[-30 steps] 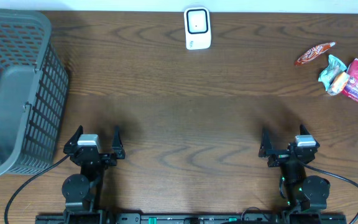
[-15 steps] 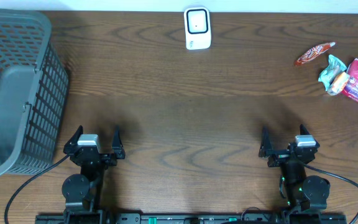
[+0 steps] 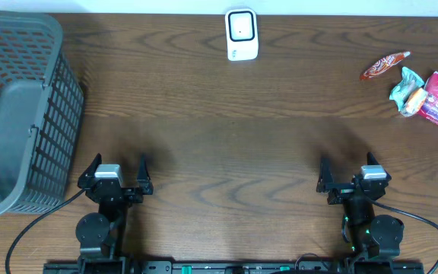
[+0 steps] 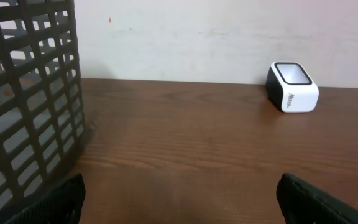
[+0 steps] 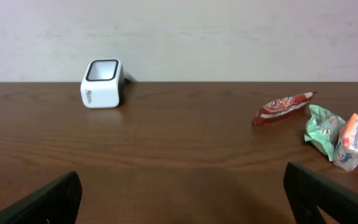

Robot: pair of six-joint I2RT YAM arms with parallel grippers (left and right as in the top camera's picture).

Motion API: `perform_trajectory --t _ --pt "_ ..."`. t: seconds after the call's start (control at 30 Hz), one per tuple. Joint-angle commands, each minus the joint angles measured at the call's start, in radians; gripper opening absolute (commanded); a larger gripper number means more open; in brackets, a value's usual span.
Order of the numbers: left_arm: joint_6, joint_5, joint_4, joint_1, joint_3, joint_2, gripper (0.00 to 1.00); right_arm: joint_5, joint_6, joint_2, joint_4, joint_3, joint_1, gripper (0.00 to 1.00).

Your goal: Scan the item barcode

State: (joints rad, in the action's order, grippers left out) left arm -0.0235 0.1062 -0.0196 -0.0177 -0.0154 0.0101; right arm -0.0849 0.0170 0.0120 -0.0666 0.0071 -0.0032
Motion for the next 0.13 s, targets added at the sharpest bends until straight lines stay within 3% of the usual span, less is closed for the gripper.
perform_trajectory --t 0.0,0.1 --pt "-0.006 0.035 -0.040 -0.003 0.011 -0.006 0.98 0.008 -0.003 -0.006 -0.004 -0.002 0.005 0.99" --pt "-0.006 0.035 -0.040 -0.003 0.011 -0.006 0.98 0.008 -0.003 -0.006 -0.005 -0.002 0.005 0.99"
